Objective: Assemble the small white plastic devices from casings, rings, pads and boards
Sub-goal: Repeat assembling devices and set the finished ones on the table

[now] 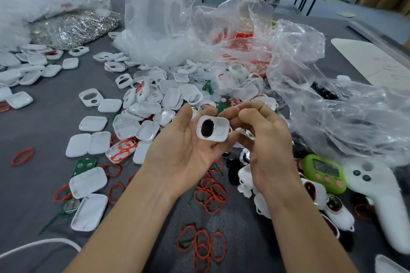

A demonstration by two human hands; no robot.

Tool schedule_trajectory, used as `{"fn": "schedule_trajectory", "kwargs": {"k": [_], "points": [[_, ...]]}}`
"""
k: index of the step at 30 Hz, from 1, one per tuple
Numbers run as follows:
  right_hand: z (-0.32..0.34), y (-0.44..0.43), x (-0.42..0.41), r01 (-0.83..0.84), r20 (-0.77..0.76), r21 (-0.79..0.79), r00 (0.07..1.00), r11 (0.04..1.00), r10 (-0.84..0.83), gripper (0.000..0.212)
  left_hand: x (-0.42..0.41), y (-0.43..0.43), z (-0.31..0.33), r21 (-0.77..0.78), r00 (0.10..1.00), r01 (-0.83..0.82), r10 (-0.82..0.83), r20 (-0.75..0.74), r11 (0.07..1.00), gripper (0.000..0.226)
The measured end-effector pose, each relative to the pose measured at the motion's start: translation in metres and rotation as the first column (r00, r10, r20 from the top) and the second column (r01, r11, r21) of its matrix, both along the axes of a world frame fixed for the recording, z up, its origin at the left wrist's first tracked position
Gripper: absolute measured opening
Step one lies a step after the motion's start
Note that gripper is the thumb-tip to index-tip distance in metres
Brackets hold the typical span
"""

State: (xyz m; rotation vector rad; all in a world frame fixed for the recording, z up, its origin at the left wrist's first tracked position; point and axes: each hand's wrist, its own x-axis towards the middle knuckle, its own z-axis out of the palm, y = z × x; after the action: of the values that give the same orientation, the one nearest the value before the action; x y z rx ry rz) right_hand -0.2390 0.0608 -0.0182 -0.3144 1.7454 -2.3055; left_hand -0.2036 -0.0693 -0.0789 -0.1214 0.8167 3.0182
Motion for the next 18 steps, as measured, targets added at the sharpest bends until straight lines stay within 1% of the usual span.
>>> {"fn": "schedule_trajectory", "kwargs": {"k": [1, 3, 5, 8, 10, 13, 18], "points": [[-0.004, 0.006, -0.007, -0.007, 0.0, 0.044, 1.0, 0.999, 0.007, 0.017, 0.002, -0.003, -0.004, 0.01, 1.0, 0.006, -0.006, -0.025, 1.0, 0.054], [-0.005, 0.011, -0.012, -0.012, 0.003, 0.061, 1.0, 0.998, 0.012, 0.014, 0.002, 0.0, 0.005, -0.009, 1.0, 0.013, -0.014, -0.027, 1.0, 0.059], [-0.006, 0.01, -0.01, -0.034, -0.047, 0.09, 0.998, 0.995, 0.039, 0.014, 0.005, 0.002, 0.008, -0.038, 1.0, 0.003, -0.004, -0.028, 0.999, 0.063], [-0.007, 0.009, -0.007, -0.049, -0.117, 0.18, 0.991, 0.982, 0.071, 0.019, 0.007, 0.004, 0.013, -0.109, 0.999, -0.025, 0.021, -0.041, 0.994, 0.068], [-0.006, 0.007, -0.005, -0.067, -0.139, 0.206, 0.986, 0.976, 0.097, 0.022, 0.008, 0.006, 0.015, -0.144, 0.998, -0.02, 0.011, -0.066, 0.989, 0.069], [-0.008, 0.006, -0.004, -0.059, -0.174, 0.245, 0.979, 0.968, 0.104, 0.026, 0.008, 0.005, 0.017, -0.167, 0.998, -0.024, 0.013, -0.062, 0.986, 0.07], [-0.009, 0.006, -0.006, -0.036, -0.159, 0.273, 0.984, 0.961, 0.082, 0.022, 0.009, 0.006, 0.02, -0.214, 0.998, -0.03, 0.018, -0.057, 0.976, 0.074]]}}
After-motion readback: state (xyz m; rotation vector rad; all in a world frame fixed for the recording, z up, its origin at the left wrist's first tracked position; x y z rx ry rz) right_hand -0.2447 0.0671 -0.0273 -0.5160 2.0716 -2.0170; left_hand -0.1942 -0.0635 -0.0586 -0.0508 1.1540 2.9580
